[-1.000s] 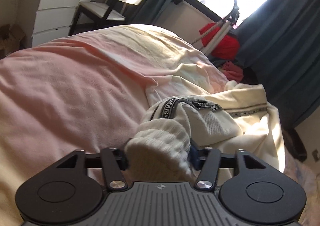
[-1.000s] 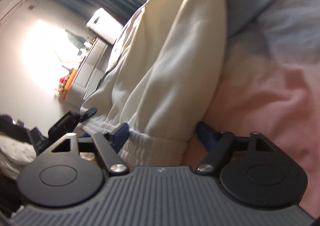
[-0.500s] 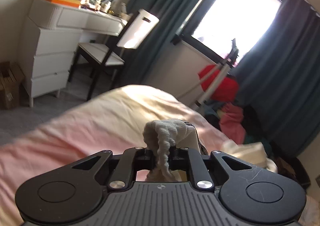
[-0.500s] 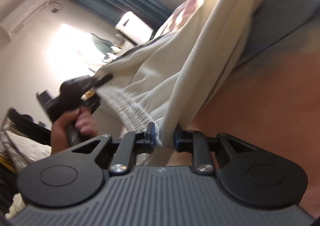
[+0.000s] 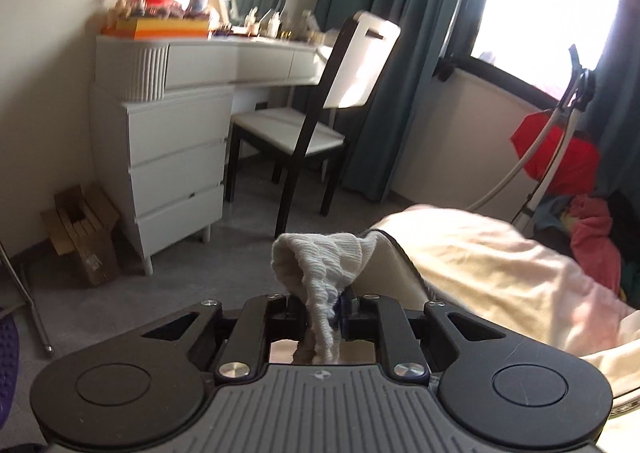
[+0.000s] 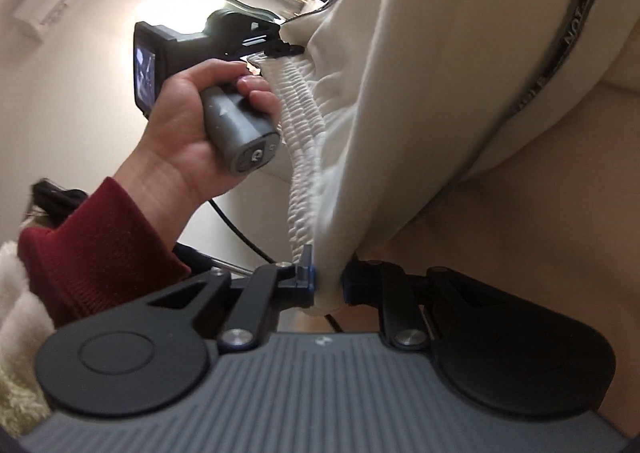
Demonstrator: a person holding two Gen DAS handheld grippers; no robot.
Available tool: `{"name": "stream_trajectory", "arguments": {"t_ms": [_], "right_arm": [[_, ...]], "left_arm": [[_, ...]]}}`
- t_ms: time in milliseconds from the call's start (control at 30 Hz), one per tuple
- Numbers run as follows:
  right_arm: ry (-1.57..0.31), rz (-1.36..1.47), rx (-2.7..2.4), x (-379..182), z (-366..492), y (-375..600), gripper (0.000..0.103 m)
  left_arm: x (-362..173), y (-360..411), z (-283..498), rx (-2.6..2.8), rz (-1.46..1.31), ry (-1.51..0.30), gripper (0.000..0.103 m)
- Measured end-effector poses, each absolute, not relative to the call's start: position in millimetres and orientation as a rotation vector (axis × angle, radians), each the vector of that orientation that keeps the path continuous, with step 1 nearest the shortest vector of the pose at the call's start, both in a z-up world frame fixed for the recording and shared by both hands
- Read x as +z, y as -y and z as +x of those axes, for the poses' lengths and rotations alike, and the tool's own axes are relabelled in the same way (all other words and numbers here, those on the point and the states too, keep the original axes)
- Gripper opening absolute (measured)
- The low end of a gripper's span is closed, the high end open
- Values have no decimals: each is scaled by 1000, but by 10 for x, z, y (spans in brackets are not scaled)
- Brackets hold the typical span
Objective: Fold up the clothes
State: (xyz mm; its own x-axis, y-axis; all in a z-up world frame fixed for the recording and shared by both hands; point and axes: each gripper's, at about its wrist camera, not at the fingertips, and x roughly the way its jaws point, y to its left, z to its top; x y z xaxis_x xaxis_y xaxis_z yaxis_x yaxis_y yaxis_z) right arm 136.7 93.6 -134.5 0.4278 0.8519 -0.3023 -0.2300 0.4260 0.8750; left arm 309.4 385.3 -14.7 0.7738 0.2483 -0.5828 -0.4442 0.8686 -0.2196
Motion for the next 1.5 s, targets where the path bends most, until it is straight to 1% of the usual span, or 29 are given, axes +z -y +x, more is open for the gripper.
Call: {"name": "stream_trajectory", "arguments": {"t_ms": [67, 133, 167, 200, 233, 267, 300, 367, 500, 700, 767, 867, 967, 1033, 1167, 1267, 1400, 1500], "right_arm": [[-889, 864, 797, -1380, 1403, -897, 17], [-898, 841, 807, -1331, 1399, -856, 23], [-897, 808, 816, -1266, 1384, -845, 28], [-895, 774, 826, -1201, 1368, -834, 40], [-890, 726, 842, -1124, 1344, -830, 62], [-884, 677, 858, -1048, 1319, -827, 73], [-850, 637, 870, -949, 1243, -770, 84], [-782, 558, 894, -751, 1091, -656, 84], [-690, 454, 849, -369, 874, -336, 83], [-537, 319, 695, 140, 410, 305, 83], [-480, 255, 648, 208, 201, 510, 83], [-410, 159, 573, 250, 11, 1009, 83], [-374, 88, 486, 278, -109, 1434, 83], [-361, 66, 423, 287, -180, 1726, 83], [-340, 141, 333, 247, -227, 2149, 83], [-333, 212, 296, 187, -138, 2226, 83], [-332, 288, 270, 74, 21, 2226, 83], [-347, 289, 263, -56, 99, 2318, 83]], "left_arm": [[-243, -3900, 3087, 378, -383, -583, 18], [-204, -3908, 3006, 360, -367, -581, 26], [-166, -3902, 2964, 354, -356, -584, 39], [-104, -3883, 2891, 351, -353, -585, 55], [-42, -3865, 2818, 349, -350, -586, 62], [23, -3841, 2734, 355, -348, -579, 71], [96, -3802, 2620, 361, -346, -562, 78], [256, -3655, 2355, 356, -333, -519, 80], [548, -3260, 1831, 346, -272, -447, 80], [874, -2294, 917, 216, -132, -374, 81], [898, -1904, 612, 169, -55, -362, 81], [868, -1422, 188, 88, -71, -348, 82], [717, -1009, -166, 16, -104, -332, 83], [564, -814, -265, -14, -116, -349, 83], [335, -542, -182, -16, -43, -414, 82], [242, -453, 71, -10, 17, -437, 82], [182, -366, 611, -17, 45, -445, 81], [110, -197, 1156, -24, 48, -454, 79]]}}
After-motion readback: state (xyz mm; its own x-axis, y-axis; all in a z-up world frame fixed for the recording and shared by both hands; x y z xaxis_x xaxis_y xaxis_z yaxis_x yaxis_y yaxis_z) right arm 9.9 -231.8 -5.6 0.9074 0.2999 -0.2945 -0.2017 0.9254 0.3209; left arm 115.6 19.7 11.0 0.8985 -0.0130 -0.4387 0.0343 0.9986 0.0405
